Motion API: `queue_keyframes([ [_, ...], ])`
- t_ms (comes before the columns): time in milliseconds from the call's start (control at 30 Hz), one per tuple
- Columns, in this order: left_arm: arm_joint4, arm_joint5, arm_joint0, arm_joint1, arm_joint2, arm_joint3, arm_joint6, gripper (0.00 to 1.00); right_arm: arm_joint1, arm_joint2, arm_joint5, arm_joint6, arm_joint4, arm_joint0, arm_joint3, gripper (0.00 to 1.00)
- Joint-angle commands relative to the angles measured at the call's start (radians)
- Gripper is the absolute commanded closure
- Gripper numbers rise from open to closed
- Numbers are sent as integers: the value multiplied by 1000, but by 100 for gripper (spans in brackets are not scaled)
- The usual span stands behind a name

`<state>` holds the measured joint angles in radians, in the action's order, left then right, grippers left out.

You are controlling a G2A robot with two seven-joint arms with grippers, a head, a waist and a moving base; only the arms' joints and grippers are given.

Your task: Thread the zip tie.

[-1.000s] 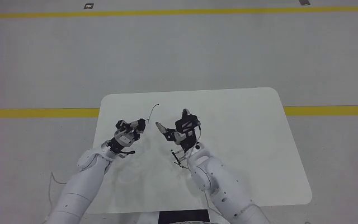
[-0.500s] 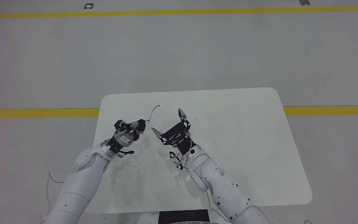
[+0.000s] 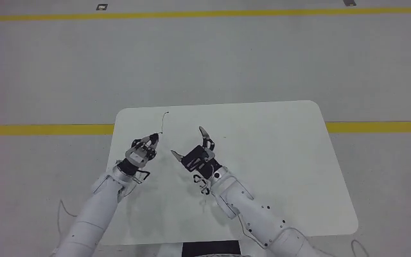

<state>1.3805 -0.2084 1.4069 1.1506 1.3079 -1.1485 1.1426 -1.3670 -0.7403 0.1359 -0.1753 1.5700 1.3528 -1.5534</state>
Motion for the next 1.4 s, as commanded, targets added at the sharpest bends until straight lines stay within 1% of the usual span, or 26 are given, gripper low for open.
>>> queue_keyframes([
  [0,-6,1,-1,0,-1,1,1,100,0,-1,-1,0,0,0,0,0],
  [133,-6,1,-1,0,-1,1,1,100,0,-1,-1,0,0,0,0,0],
  [167,-2,-2,0,1,-4,-2,-11,100,0,-1,-1,0,0,0,0,0],
  [267,85,-50,15,9,-17,-23,-39,100,-1,0,-4,-4,0,5,0,0],
  [333,117,-68,21,13,-23,-32,-56,100,-1,12,-5,-22,0,-5,11,0],
  [400,151,-80,26,17,-28,-34,-66,100,-3,24,11,-37,0,-10,18,0],
  [433,162,-82,27,18,-31,-37,-74,100,-6,30,24,-48,0,-14,22,0],
  [500,158,-82,27,20,-35,-44,-78,100,-6,30,24,-48,0,-14,22,0],
  [800,158,-82,27,20,-35,-44,-78,100,-6,31,18,-43,0,-15,20,0],
  [1000,158,-82,27,20,-35,-44,-78,100,-13,56,41,-38,0,-59,51,0],
  [1033,158,-82,27,20,-35,-44,-78,100,-15,59,47,-37,0,-64,56,12],
  [1067,158,-82,27,20,-35,-44,-78,100,-17,62,48,-36,0,-68,60,27],
  [1100,158,-82,27,20,-35,-44,-78,100,-20,66,48,-35,0,-73,65,30],
  [1133,158,-82,27,20,-35,-44,-78,100,-22,68,47,-35,0,-75,69,51],
  [1167,158,-82,27,20,-35,-44,-78,100,-24,71,46,-35,0,-76,73,56],
  [1267,158,-82,27,20,-35,-44,-78,100,-30,76,43,-35,0,-77,83,64],
  [1300,158,-82,27,20,-35,-44,-78,100,-32,77,43,-35,0,-77,83,69],
  [1367,158,-82,27,20,-35,-44,-78,100,-36,76,43,-35,-1,-76,86,72],
])
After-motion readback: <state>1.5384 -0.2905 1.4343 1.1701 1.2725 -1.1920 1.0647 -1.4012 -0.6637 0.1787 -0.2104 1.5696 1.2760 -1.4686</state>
